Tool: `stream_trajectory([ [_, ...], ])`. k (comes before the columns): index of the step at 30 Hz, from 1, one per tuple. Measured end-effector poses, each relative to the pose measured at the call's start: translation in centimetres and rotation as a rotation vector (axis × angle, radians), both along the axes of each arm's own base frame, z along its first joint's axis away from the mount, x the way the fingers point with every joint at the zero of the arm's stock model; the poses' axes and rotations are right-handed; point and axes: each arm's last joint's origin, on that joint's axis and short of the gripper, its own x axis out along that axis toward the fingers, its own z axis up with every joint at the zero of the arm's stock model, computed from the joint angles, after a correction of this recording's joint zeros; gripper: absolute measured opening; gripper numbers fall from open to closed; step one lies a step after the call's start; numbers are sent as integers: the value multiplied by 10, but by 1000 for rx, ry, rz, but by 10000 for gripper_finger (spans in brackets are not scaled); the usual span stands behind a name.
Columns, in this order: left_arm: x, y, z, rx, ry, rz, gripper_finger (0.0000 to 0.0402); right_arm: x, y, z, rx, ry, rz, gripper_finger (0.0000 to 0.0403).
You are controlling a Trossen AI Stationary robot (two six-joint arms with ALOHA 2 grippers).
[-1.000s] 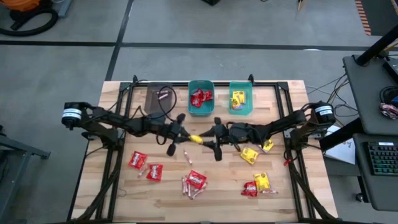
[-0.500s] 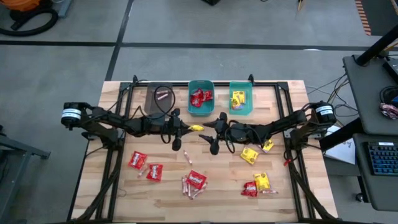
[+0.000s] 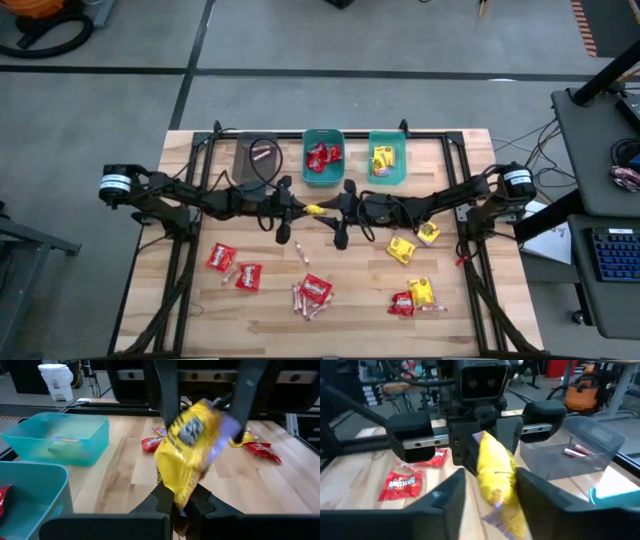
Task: Sort candy
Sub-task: Put the yellow candy on the light green bin
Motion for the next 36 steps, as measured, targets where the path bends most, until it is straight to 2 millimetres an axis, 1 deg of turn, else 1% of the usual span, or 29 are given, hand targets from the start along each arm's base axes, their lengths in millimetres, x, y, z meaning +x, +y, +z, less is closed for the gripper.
stream_trajectory([
  [3, 0, -1, 1, -6, -5, -3, 0, 3, 0, 2, -4, 23, 10, 85],
  [5, 0, -1, 1, -46, -8, 1, 2, 4, 0, 4, -22, 34, 15, 37],
  [6, 0, -1, 1, -55, -11, 3, 5, 5, 0, 5, -33, 33, 17, 28],
  [9, -1, -1, 2, -56, -5, 5, 22, 6, -1, 9, -40, 49, 18, 24],
  [12, -3, -1, 3, -51, 14, 8, 48, 5, -6, 17, -37, 117, 9, 19],
  [15, -5, -1, 4, -51, 31, 12, 74, 2, -17, 28, -32, 214, -45, 18],
  [18, -7, 0, 2, -53, 70, 15, 95, -2, -34, 42, -40, 332, -139, 17],
  [20, -9, -1, 2, -54, 95, 15, 105, -5, -48, 51, -51, 428, -233, 17],
  [22, -11, -1, 2, -57, 109, 15, 112, -14, -67, 58, -47, 550, -353, 17],
  [25, -16, -1, 4, -68, 136, 18, 116, -32, -102, 63, 2, 707, -526, 17],
  [28, -22, -2, 8, -73, 162, 20, 116, -57, -140, 59, 120, 826, -668, 17],
  [30, -25, -2, 12, -81, 163, 22, 116, -73, -165, 53, 232, 852, -719, 17],
  [32, -30, -2, 16, -85, 171, 23, 113, -90, -189, 44, 371, 848, -717, 17],
  [34, -33, -3, 19, -85, 169, 23, 110, -104, -208, 35, 505, 818, -682, 17],
  [36, -36, -3, 22, -85, 166, 23, 107, -114, -222, 26, 602, 771, -651, 17],
])
